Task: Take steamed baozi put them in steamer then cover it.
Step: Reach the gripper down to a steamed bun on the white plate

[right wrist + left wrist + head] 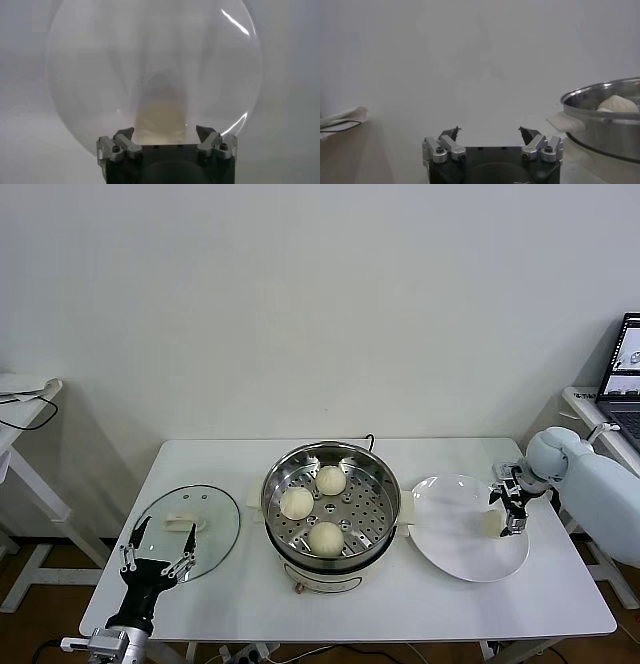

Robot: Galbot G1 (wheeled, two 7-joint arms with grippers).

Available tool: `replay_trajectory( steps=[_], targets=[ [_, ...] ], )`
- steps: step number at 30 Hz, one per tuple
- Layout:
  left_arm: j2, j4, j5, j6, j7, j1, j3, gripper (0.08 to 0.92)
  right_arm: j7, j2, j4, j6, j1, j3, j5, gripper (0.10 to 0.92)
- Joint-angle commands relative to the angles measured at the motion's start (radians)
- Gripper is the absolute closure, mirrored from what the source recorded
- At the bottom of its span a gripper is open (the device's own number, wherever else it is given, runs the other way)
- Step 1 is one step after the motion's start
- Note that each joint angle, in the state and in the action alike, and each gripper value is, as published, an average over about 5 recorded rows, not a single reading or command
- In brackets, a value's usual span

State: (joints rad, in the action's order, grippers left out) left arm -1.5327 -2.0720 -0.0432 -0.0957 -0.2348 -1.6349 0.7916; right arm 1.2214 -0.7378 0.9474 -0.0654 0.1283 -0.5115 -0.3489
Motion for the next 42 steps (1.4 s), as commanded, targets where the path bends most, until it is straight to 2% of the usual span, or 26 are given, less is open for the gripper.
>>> replay_trajectory(
  steps=[1,13,21,30,36,42],
  targets=[
    [0.000,0.002,-0.003,-0.001,0.001,-0.001,-0.002,0.177,-0.004,-0.018,-0.021,0.007,0.024,0.029,-0.035,0.203],
    [0.000,0.002,-0.005,0.000,0.003,0.002,-0.008,0.177,0.009,-0.021,-0.020,0.007,0.026,0.032,-0.050,0.207],
    [-0.001,0.007,-0.005,0.000,0.003,0.006,-0.011,0.177,0.010,-0.026,-0.022,0.009,0.027,0.032,-0.054,0.316],
    [-0.001,0.003,-0.006,0.000,0.004,0.006,-0.011,0.177,0.025,-0.009,0.005,0.004,0.013,0.019,-0.031,0.345],
    [-0.002,-0.003,-0.007,-0.001,0.006,0.002,-0.010,0.177,0.049,0.062,0.090,-0.038,-0.083,-0.092,0.092,0.347],
    [-0.003,-0.007,-0.011,-0.002,0.007,0.004,-0.016,0.177,0.069,0.171,0.261,-0.153,-0.287,-0.307,0.294,0.344]
  ],
)
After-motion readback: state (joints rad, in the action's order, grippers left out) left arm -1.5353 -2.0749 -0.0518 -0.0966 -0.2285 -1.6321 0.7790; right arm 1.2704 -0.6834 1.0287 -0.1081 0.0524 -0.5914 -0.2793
